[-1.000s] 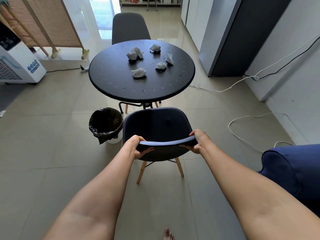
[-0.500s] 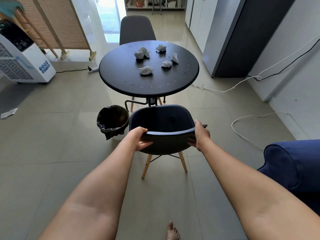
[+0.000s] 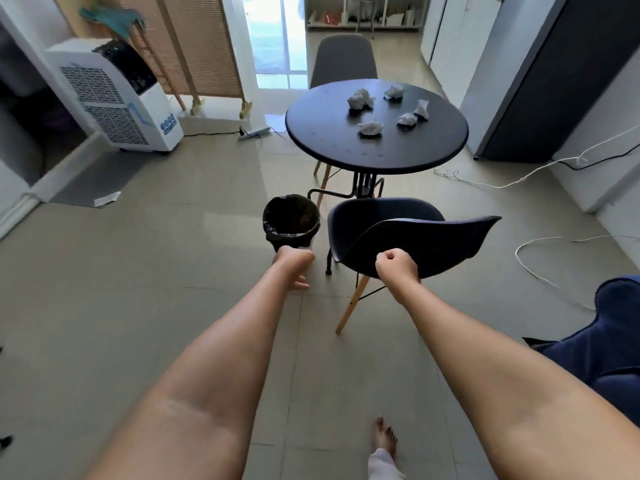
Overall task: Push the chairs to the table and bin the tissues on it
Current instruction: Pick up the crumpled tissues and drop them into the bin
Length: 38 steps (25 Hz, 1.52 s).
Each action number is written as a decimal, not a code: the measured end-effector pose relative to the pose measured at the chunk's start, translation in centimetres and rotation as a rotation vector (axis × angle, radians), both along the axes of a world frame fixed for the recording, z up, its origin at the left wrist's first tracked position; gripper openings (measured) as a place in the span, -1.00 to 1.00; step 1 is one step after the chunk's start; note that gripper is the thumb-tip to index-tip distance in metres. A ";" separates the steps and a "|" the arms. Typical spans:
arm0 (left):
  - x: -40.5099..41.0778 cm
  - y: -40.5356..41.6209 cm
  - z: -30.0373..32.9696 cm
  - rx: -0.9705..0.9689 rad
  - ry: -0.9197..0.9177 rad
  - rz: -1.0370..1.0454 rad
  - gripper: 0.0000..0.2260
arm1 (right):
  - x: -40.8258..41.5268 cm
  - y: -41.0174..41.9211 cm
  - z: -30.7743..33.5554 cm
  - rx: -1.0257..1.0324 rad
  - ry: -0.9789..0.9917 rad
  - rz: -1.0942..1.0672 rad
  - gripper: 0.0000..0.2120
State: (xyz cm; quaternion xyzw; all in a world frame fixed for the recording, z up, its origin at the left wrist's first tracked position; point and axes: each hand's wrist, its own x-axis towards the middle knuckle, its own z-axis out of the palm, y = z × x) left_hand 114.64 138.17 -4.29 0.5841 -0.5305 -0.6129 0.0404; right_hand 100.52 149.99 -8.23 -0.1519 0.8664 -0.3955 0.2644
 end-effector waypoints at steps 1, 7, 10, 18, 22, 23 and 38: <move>2.3 -0.4 -0.1 -0.057 -0.052 -0.033 -0.66 | 2.0 -1.1 -0.3 0.047 0.020 0.086 -0.83; 13.9 -4.3 -2.1 -0.382 -0.415 -0.297 -0.88 | 12.4 -9.5 -1.3 0.198 0.098 0.503 -0.69; 16.8 -7.8 -3.1 -0.407 -0.461 -0.273 -0.76 | 15.2 -14.1 -1.9 0.246 0.138 0.619 -0.75; 17.1 -23.4 -3.9 -0.406 -0.512 -0.303 -0.88 | 15.9 -30.4 -3.6 0.290 0.182 0.713 -0.69; 15.9 -31.5 -3.6 -0.432 -0.515 -0.338 -0.80 | 15.0 -38.1 -3.0 0.294 0.211 0.738 -0.78; 15.7 -33.4 -3.6 -0.440 -0.515 -0.356 -0.83 | 14.7 -40.0 -2.8 0.294 0.213 0.735 -0.77; 9.4 -66.3 -4.2 -0.494 -0.540 -0.640 -0.75 | 9.8 -68.5 -3.3 0.309 0.158 0.495 -0.66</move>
